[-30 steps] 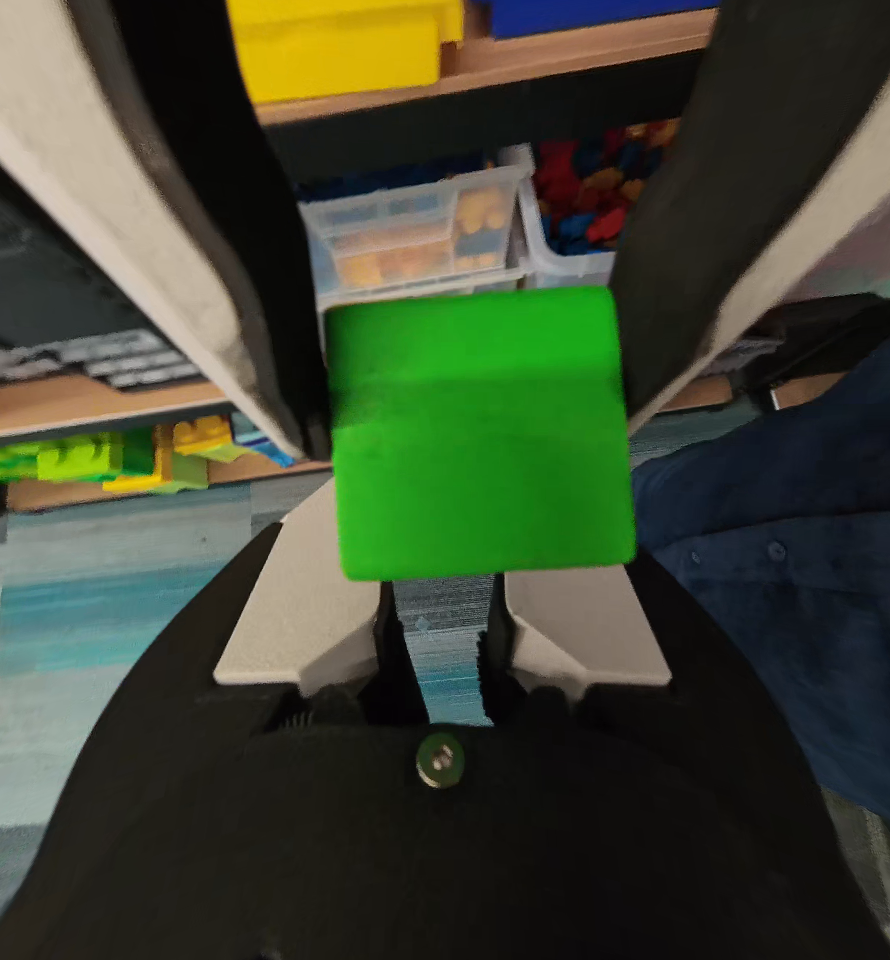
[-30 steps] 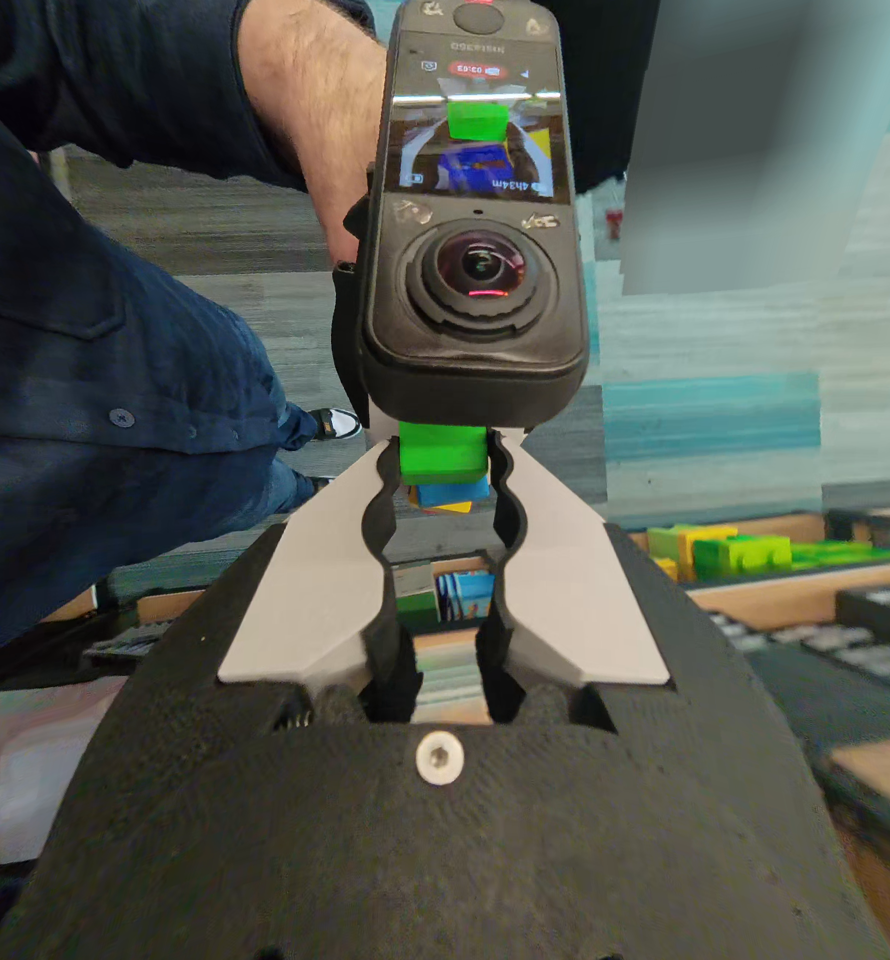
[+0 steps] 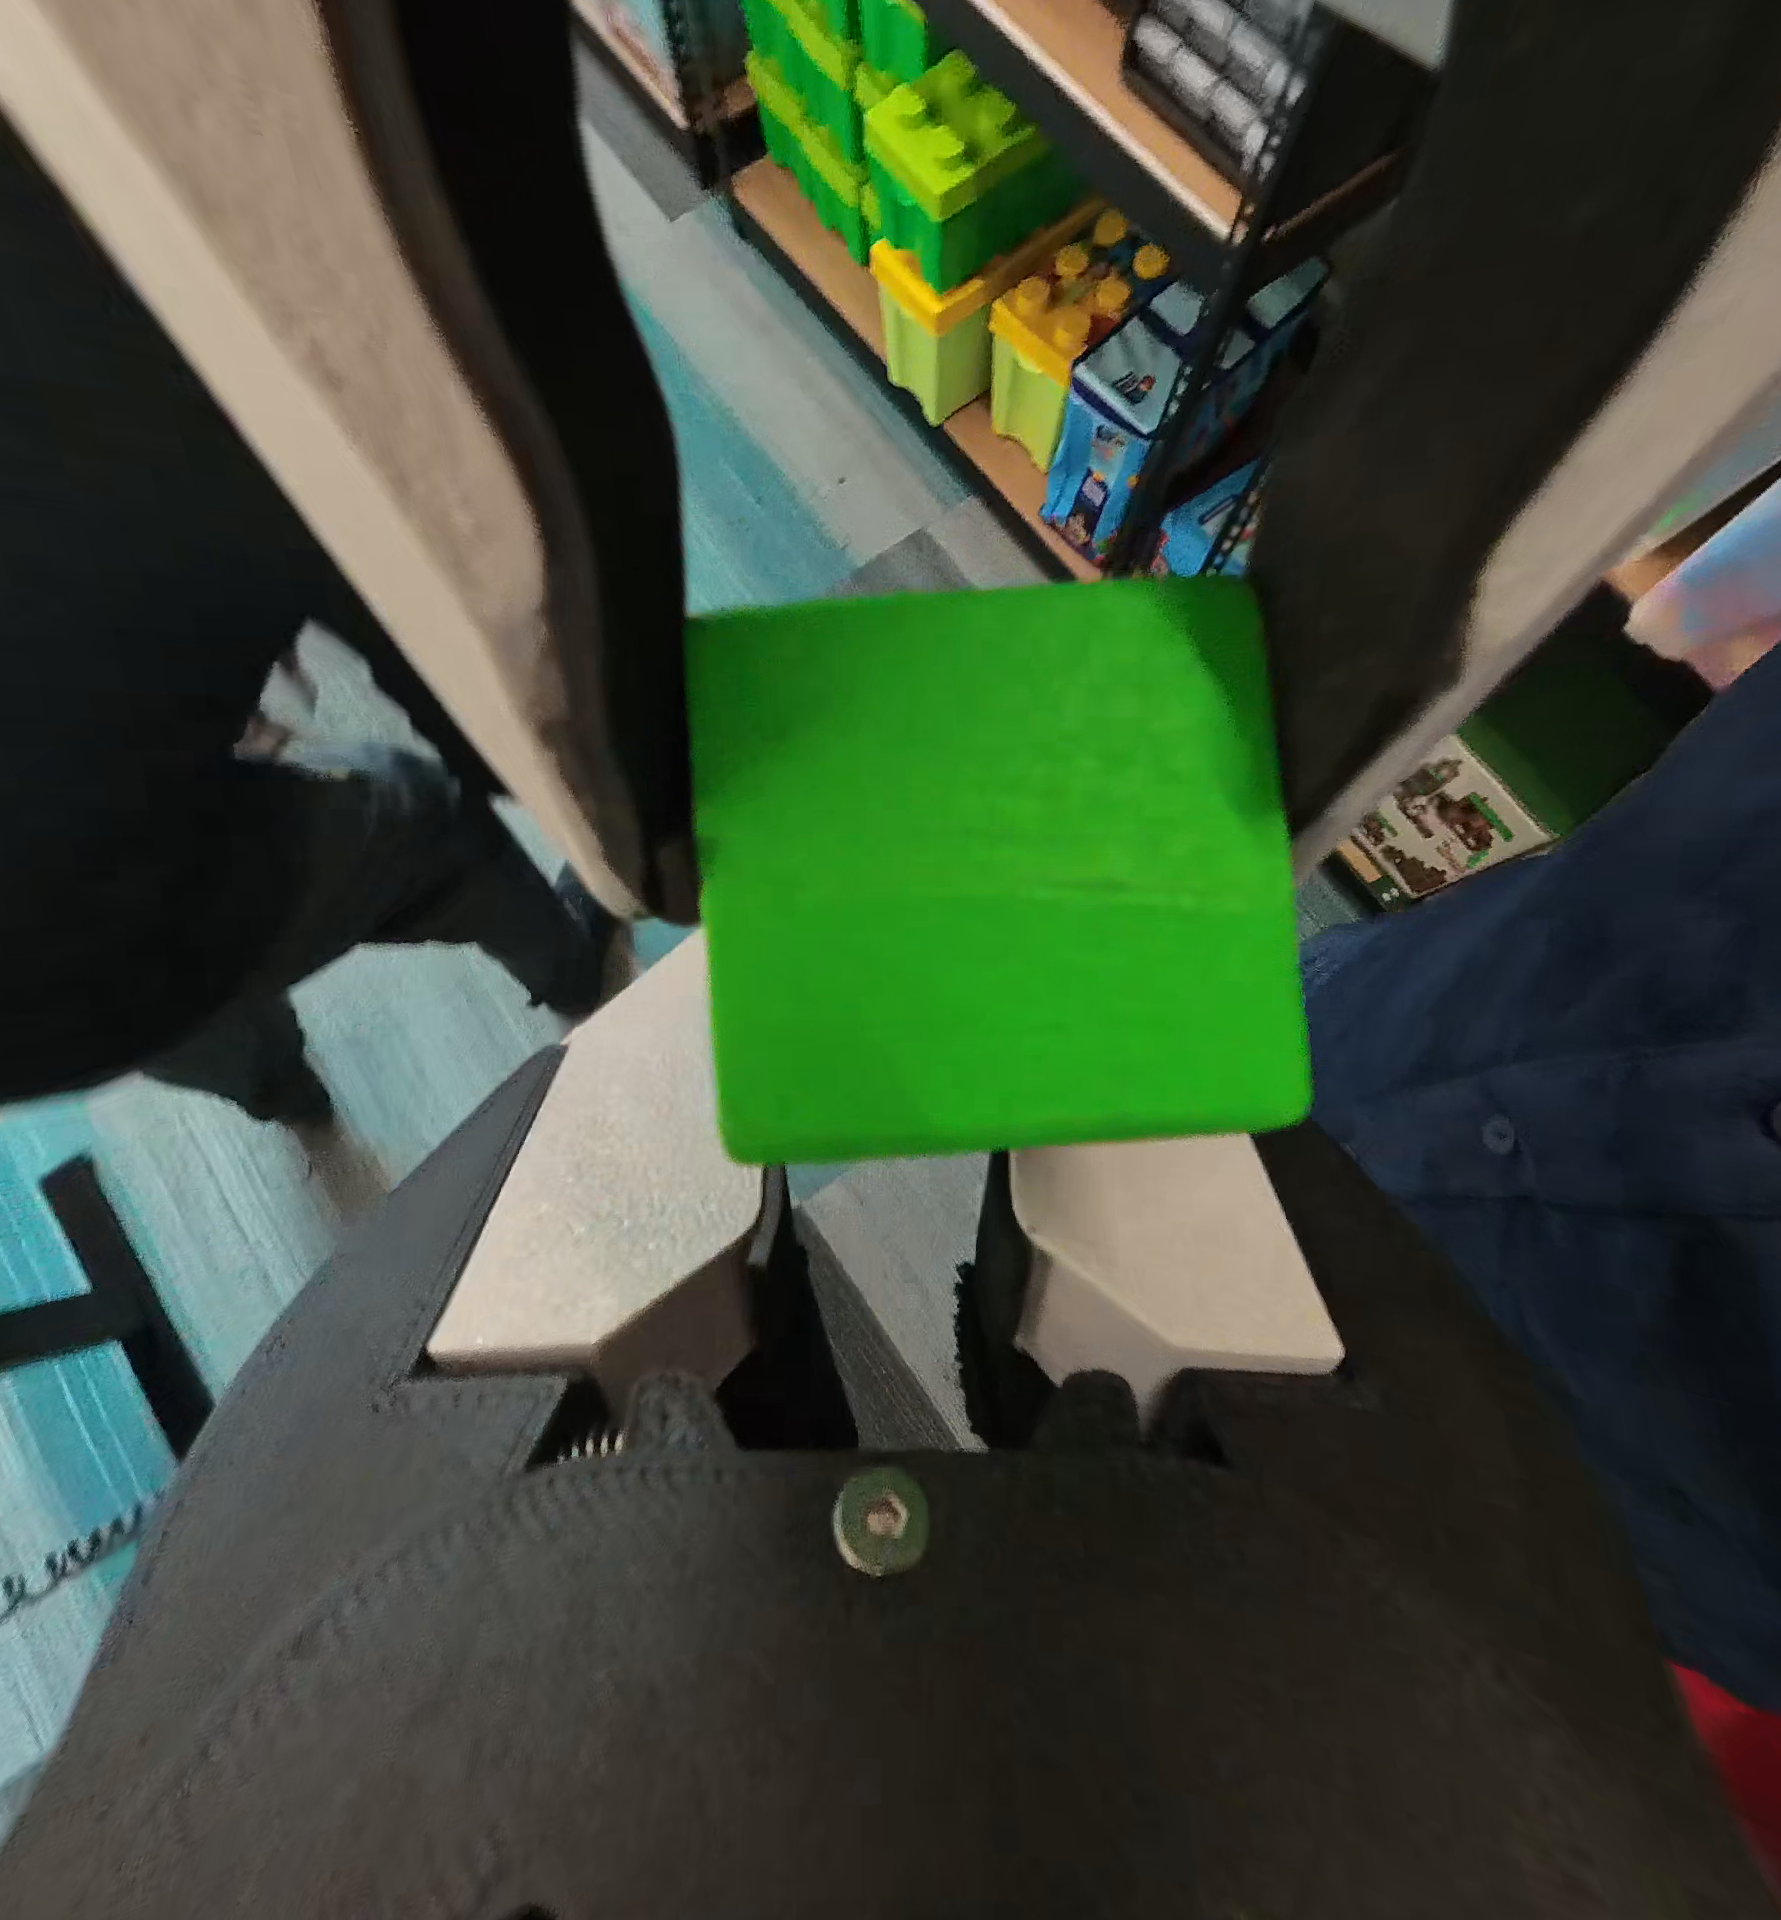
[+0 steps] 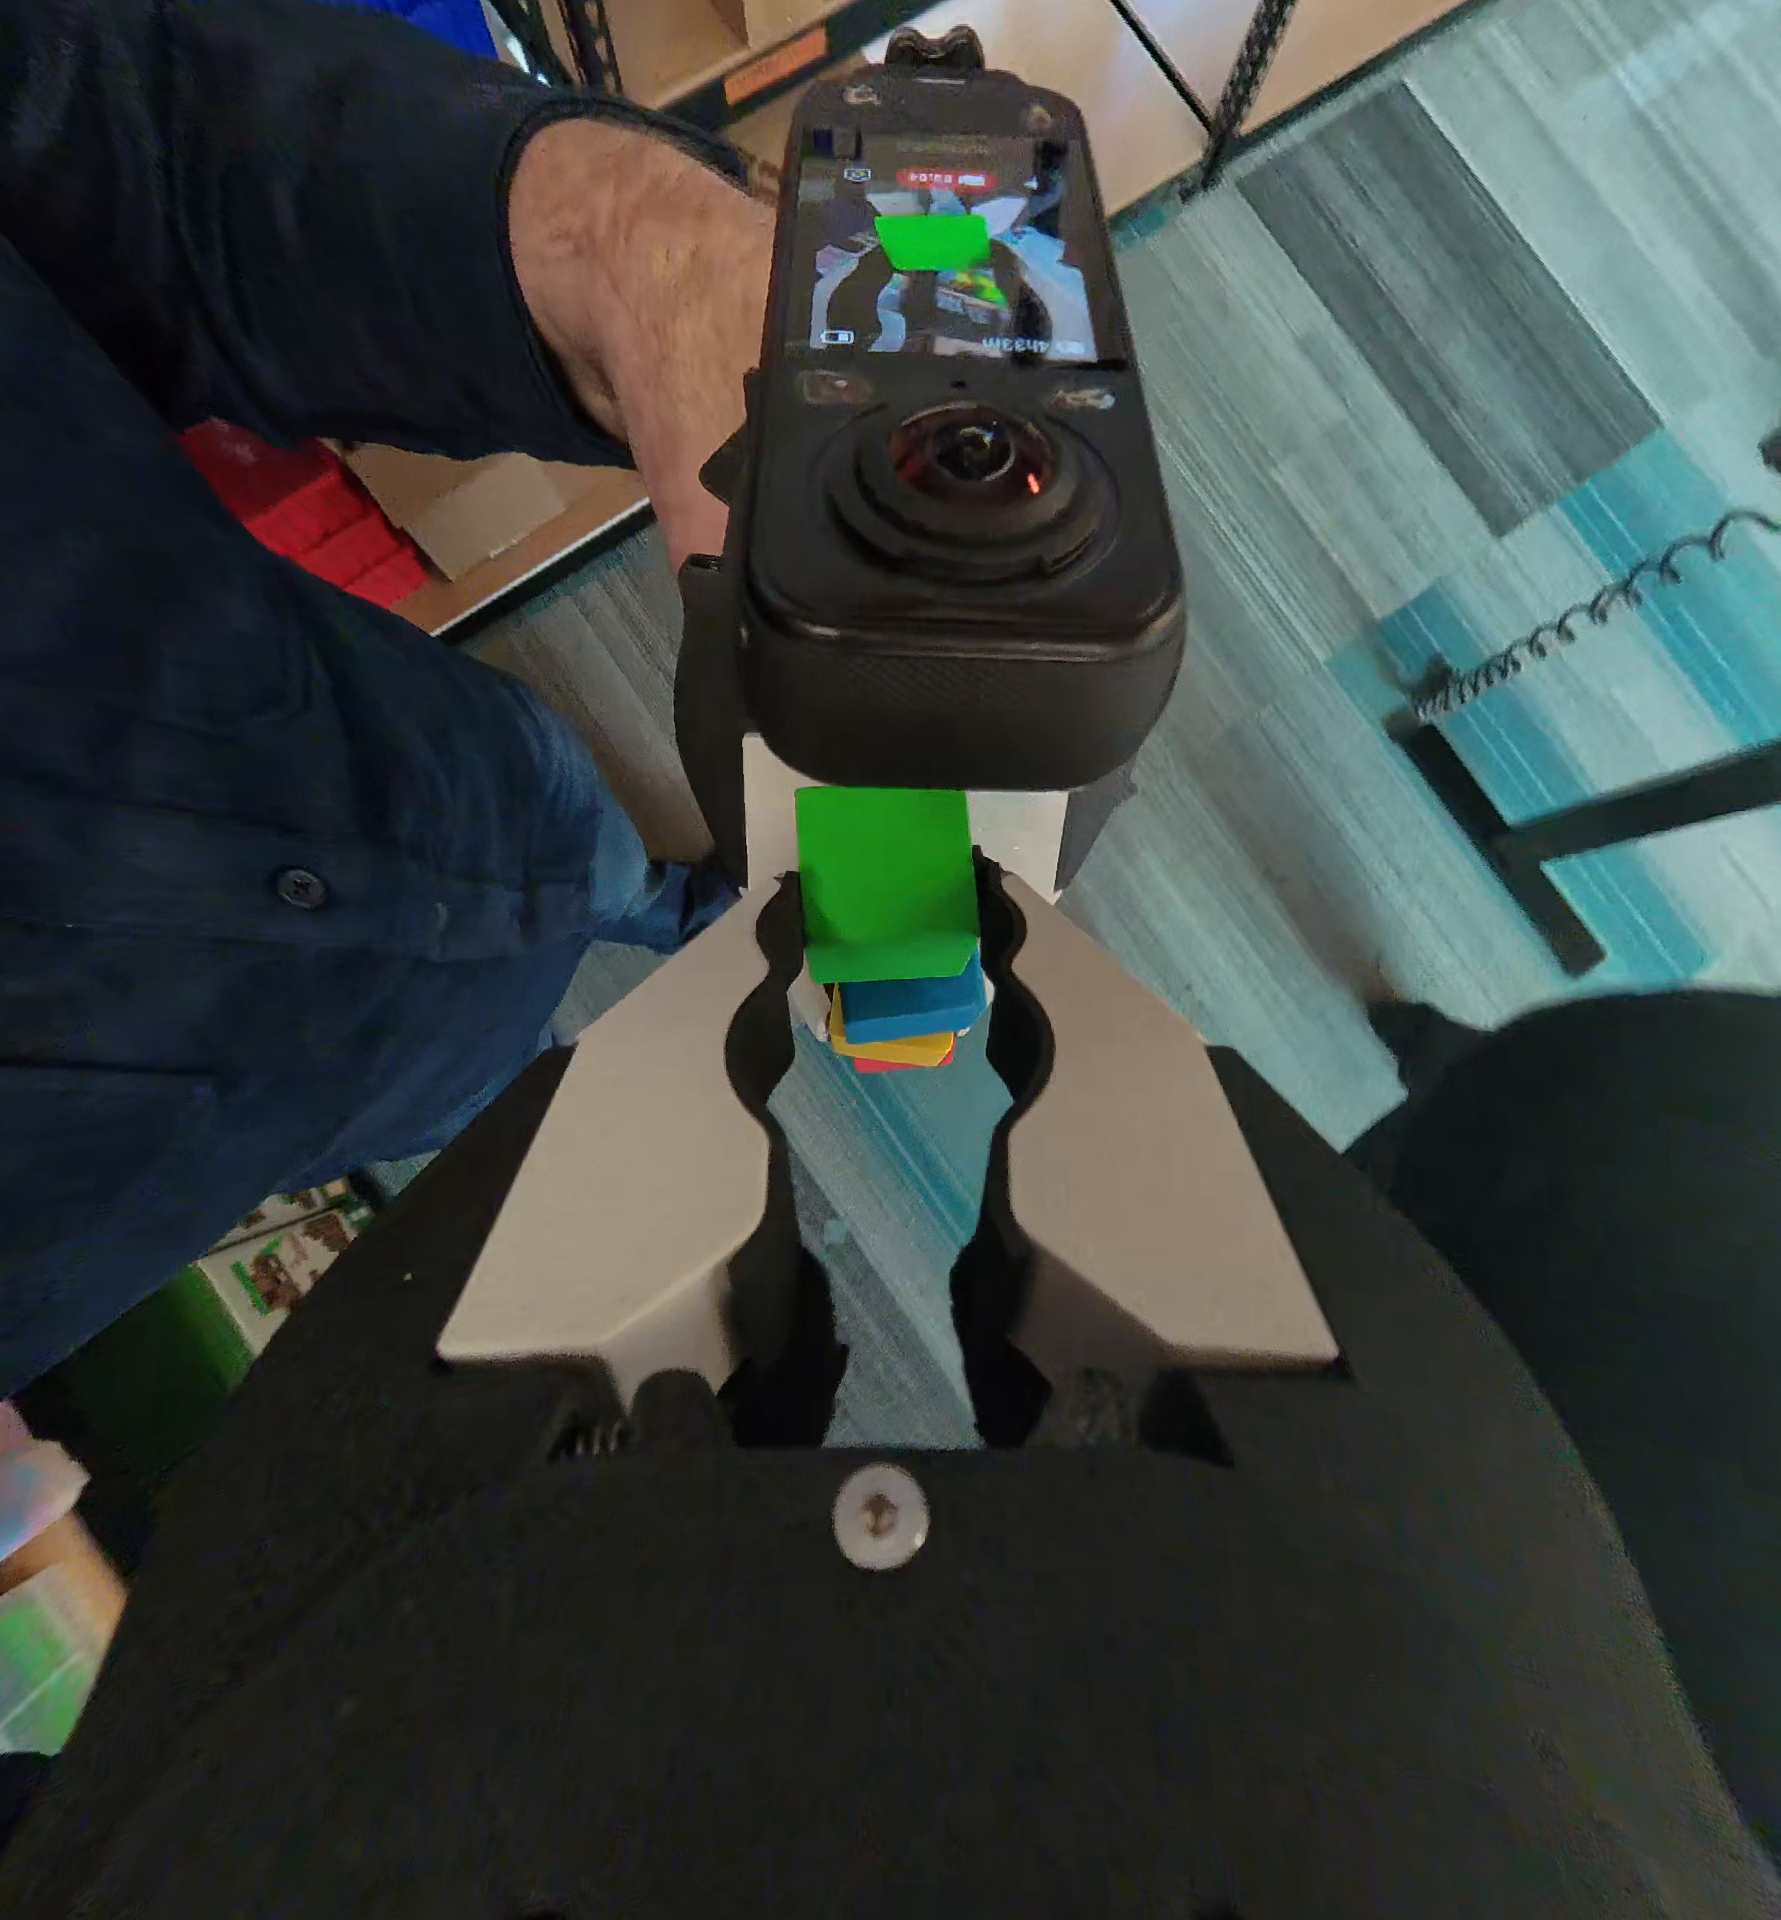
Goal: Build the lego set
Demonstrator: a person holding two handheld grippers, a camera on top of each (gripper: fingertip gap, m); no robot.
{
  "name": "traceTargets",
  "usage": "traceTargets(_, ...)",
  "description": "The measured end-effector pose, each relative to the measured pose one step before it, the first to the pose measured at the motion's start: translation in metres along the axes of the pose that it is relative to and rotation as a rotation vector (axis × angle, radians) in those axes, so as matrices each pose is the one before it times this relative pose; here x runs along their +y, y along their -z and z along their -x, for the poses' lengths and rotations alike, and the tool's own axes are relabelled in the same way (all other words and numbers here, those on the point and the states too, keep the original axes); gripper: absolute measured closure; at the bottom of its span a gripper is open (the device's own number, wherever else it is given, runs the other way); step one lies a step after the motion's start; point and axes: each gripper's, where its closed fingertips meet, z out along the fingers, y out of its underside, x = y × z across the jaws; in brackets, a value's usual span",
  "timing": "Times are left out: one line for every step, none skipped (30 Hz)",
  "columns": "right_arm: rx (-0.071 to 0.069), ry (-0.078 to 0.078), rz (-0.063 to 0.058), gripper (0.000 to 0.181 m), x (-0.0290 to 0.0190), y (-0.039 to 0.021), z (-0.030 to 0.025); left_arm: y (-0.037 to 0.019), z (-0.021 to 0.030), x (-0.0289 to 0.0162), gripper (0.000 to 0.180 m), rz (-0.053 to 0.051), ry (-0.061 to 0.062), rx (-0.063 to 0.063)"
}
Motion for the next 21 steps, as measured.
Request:
traceTargets(-0.0124,0.0113,-0.0068,0.148,-0.01718,-0.01445,-0.01041,0.01536,0.01056,0.01660,0.147,0.0057,0.0152,-0.0112)
traceTargets(-0.0148,0.0094,-0.0092,0.147,-0.01740,-0.01504,-0.01022,0.01511,0.00988,0.01620,0.147,0.0060,0.0137,-0.0093)
traceTargets(-0.0150,0.0117,-0.0093,0.147,-0.01650,-0.01367,-0.00994,0.01673,0.01131,0.01725,0.147,0.0070,0.0109,-0.0113)
traceTargets(-0.0131,0.0162,-0.0083,0.147,-0.01591,-0.01362,-0.00994,0.01470,0.01063,0.01646,0.147,0.0090,0.0109,-0.0137)
traceTargets(-0.0128,0.0159,-0.0085,0.147,-0.01533,-0.01346,-0.01027,0.01408,0.01093,0.01595,0.147,0.0067,0.0146,-0.0153)
traceTargets(-0.0153,0.0147,-0.0064,0.147,-0.01428,-0.01343,-0.01053,0.01314,0.01061,0.01581,0.147,0.0055,0.0191,-0.0131)
traceTargets(-0.0174,0.0145,-0.0055,0.148,-0.01354,-0.01295,-0.01048,0.01255,0.01094,0.01548,0.147,0.0041,0.0220,-0.0154)
traceTargets(-0.0199,0.0150,-0.0059,0.148,-0.01321,-0.01285,-0.01075,0.01286,0.01168,0.01567,0.147,0.0003,0.0225,-0.0163)
traceTargets(-0.0228,0.0135,-0.0051,0.148,-0.01246,-0.01242,-0.01080,0.01105,0.01128,0.01375,0.147,-0.0020,0.0238,-0.0144)
traceTargets(-0.0238,0.0148,-0.0020,0.148,-0.01139,-0.01213,-0.01108,0.01024,0.01144,0.01318,0.147,-0.0016,0.0239,-0.0147)
traceTargets(-0.0219,0.0186,0.0003,0.147,-0.01103,-0.01198,-0.01185,0.00936,0.01234,0.01269,0.148,-0.0014,0.0234,-0.0188)
traceTargets(-0.0216,0.0194,0.0006,0.148,-0.01113,-0.01309,-0.01241,0.00897,0.01257,0.01198,0.147,-0.0025,0.0244,-0.0181)
traceTargets(-0.0208,0.0207,0.0010,0.148,-0.00931,-0.01073,-0.01245,0.00837,0.01317,0.01154,0.147,-0.0017,0.0244,-0.0181)
traceTargets(-0.0192,0.0211,0.0010,0.148,-0.00868,-0.01026,-0.01307,0.00764,0.01419,0.01081,0.147,-0.0013,0.0247,-0.0199)
traceTargets(-0.0195,0.0201,0.0002,0.148,-0.00808,-0.00979,-0.01399,0.00862,0.01460,0.01216,0.147,-0.0007,0.0246,-0.0176)
traceTargets(-0.0202,0.0200,-0.0018,0.148,-0.00759,-0.00974,-0.01488,0.00664,0.01531,0.01006,0.148,-0.0002,0.0231,-0.0159)
traceTargets(-0.0193,0.0191,-0.0039,0.148,-0.00699,-0.00896,-0.01568,0.00612,0.01639,0.00927,0.148,0.0004,0.0228,-0.0164)
traceTargets(-0.0193,0.0185,-0.0047,0.148,-0.00610,-0.00826,-0.01642,0.00546,0.01723,0.00896,0.147,0.0038,0.0222,-0.0159)
traceTargets(-0.0184,0.0184,-0.0061,0.147,-0.00548,-0.00775,-0.01809,0.00524,0.01921,0.00861,0.147,0.0054,0.0196,-0.0219)
traceTargets(-0.0189,0.0184,-0.0073,0.148,-0.00523,-0.00667,-0.01881,0.00533,0.01964,0.00807,0.147,0.0023,0.0202,-0.0204)
traceTargets(-0.0192,0.0183,-0.0062,0.148,-0.00415,-0.00576,-0.01986,0.00380,0.02006,0.00620,0.147,0.0015,0.0200,-0.0183)
